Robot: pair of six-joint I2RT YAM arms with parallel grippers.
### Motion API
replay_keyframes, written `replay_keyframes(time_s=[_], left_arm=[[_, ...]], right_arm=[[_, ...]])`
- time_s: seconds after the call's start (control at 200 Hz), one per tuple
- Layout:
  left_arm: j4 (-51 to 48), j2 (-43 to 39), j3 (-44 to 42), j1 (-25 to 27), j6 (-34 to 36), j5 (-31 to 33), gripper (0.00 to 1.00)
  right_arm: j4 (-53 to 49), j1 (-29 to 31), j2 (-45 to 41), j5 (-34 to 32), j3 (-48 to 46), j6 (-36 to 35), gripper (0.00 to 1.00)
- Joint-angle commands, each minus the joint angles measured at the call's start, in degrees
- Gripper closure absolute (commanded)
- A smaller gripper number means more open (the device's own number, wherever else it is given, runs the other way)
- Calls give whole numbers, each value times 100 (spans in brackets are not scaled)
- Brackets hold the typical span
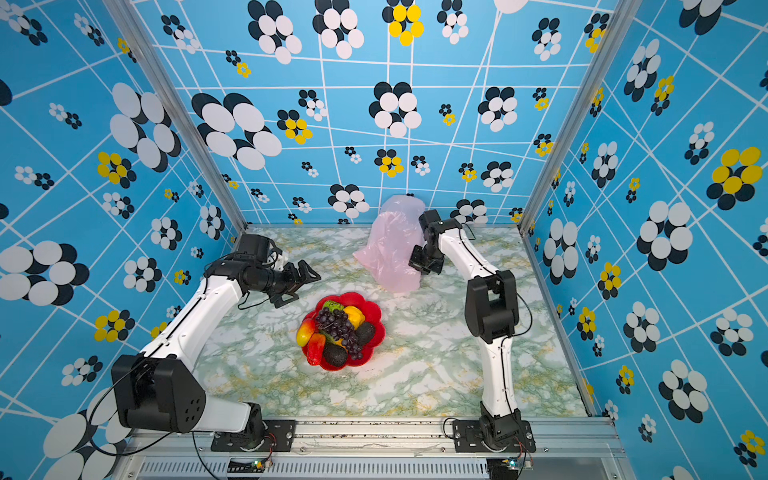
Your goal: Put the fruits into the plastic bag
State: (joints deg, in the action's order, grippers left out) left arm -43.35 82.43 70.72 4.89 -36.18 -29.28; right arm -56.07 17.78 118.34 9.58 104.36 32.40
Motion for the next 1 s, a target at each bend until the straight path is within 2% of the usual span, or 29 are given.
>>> replay_keyframes(time_s=[0.0, 0.04, 0.165, 0.29, 0.42, 0.475, 0.55, 0.625, 0.68, 0.78, 0.995], left_arm=[[12, 128, 238, -44, 51, -161, 1], [80, 170, 269, -32, 16, -214, 1], [411, 382, 414, 40, -148, -436, 1], [723, 717, 724, 219, -359, -588, 1], [760, 1135, 1238, 518, -425, -681, 1], [749, 1270, 1404, 655, -454, -706, 1], [714, 1446, 1594, 845, -511, -783, 1], [544, 1641, 1799, 998, -530, -822, 1], [374, 1776, 1940, 1091, -543, -834, 1], [92, 1929, 2124, 1195, -600, -901, 1], [223, 2085, 2395, 1255, -1055, -1326, 1]], right_arm=[[617, 68, -2075, -1525, -1183, -505, 100], [677, 142, -2704, -2045, -1858, -692, 100], [1013, 274, -4293, -3156, -3014, -1059, 100], [1748, 417, -5189, -3710, -3684, -1455, 100], [1993, 437, -5434, -3343, -4059, -1524, 100], [1877, 437, -5513, -3162, -4200, -1364, 96], [1700, 437, -5697, -2851, -4432, -1073, 87], [1381, 437, -5878, -2545, -4550, -759, 68], [1132, 437, -6021, -2423, -4563, -580, 59], [645, 437, -6223, -2402, -4349, -445, 51], [-402, 437, -5906, -2460, -3223, -638, 43]])
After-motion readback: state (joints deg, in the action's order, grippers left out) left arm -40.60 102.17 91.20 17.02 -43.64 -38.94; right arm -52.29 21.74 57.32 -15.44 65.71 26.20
